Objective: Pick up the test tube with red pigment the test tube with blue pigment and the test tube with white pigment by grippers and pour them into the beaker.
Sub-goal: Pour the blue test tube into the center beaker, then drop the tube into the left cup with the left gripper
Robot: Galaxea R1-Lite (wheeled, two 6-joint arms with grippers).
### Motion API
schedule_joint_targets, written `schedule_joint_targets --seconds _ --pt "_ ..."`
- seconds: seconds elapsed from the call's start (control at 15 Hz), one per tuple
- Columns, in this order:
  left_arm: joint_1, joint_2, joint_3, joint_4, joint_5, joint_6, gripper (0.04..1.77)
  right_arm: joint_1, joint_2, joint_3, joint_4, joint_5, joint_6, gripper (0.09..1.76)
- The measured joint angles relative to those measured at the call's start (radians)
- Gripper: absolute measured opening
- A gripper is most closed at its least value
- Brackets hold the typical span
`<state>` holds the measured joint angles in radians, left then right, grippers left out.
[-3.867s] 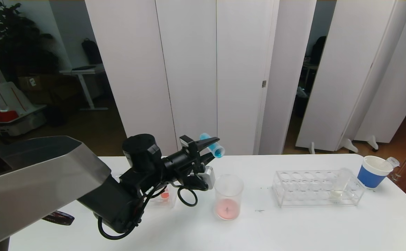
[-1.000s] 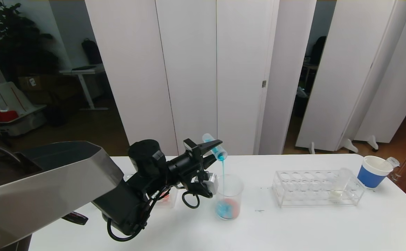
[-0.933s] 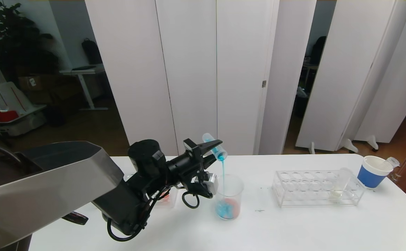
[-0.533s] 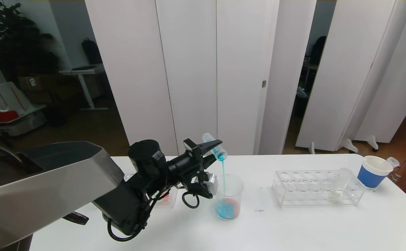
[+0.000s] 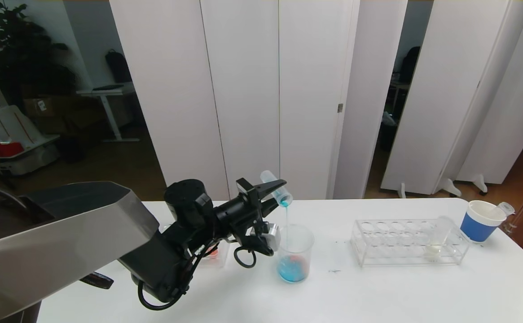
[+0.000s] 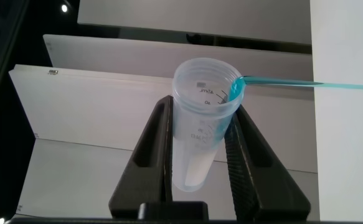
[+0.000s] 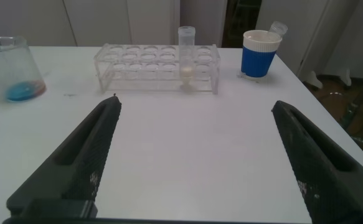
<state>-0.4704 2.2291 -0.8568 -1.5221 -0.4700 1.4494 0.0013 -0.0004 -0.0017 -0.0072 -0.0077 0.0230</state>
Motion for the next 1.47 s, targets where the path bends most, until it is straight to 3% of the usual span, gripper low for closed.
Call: schedule_joint_targets --seconds 1.47 --pt "0.013 -0.034 -0.010 -0.009 0.005 -0.001 0.58 0.000 0.000 0.000 0.000 0.000 0.000 1.74"
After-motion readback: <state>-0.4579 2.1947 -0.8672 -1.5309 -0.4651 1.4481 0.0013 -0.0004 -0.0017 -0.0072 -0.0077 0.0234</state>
